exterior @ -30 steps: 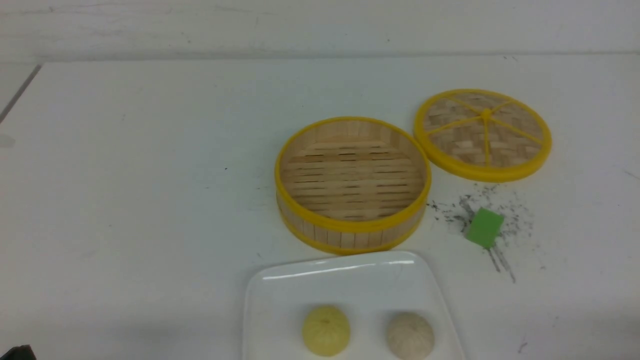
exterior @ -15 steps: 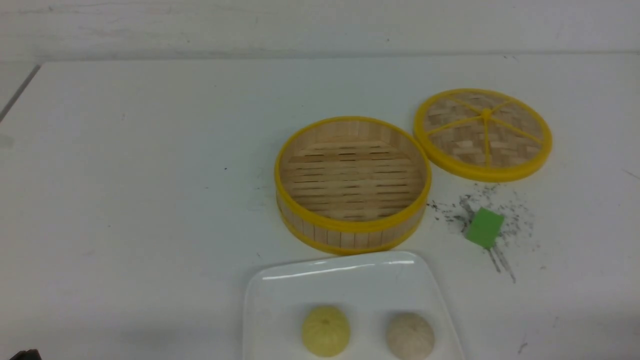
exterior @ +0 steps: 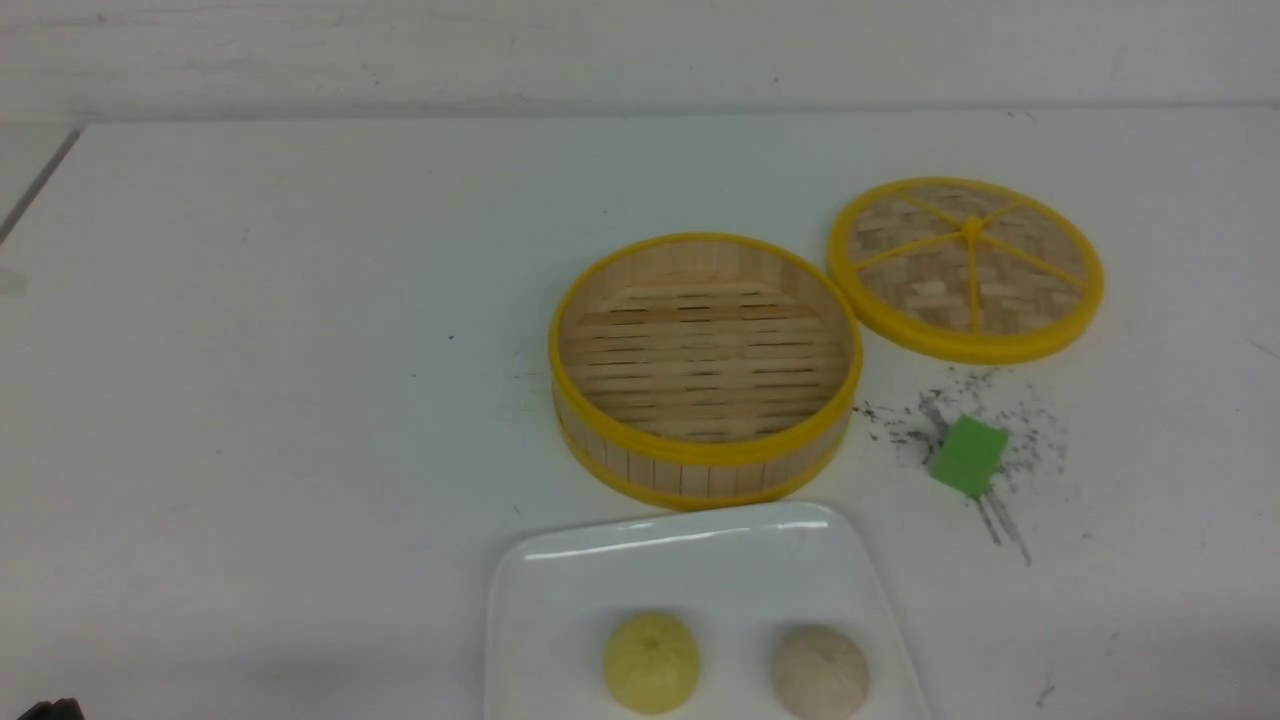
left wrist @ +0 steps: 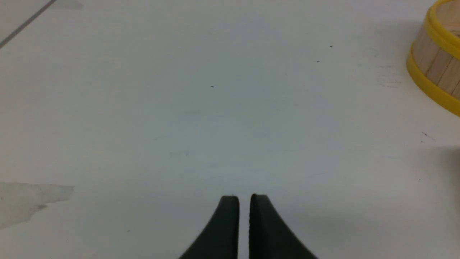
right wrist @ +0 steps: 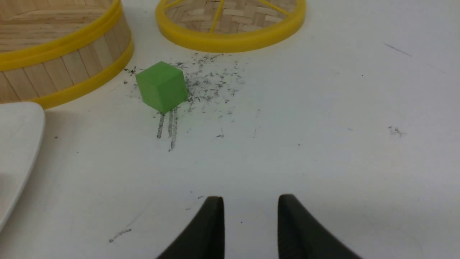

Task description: Put the steamed buns into the plate on the white tablecloth.

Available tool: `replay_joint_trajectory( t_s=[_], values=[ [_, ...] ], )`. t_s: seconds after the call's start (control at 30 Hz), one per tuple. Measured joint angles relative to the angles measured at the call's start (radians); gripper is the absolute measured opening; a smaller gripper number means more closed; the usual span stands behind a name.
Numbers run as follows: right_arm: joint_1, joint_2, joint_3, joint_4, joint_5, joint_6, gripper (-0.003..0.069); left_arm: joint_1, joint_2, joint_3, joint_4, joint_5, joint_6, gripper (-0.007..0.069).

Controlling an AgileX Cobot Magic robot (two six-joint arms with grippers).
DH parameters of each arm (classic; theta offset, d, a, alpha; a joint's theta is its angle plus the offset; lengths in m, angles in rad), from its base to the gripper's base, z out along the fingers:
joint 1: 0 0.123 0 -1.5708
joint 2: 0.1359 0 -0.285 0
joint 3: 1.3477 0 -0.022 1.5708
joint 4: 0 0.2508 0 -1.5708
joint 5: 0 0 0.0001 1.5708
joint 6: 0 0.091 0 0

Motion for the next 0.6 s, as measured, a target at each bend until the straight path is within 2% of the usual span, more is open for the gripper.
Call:
replay_joint_trajectory(
  t_s=[0.6],
  values=[
    [0.000,0.000,0.000,0.000,0.000,0.000,0.0239,0.000,0.000,0.000,0.000,0.000,0.000,0.0085]
  ],
)
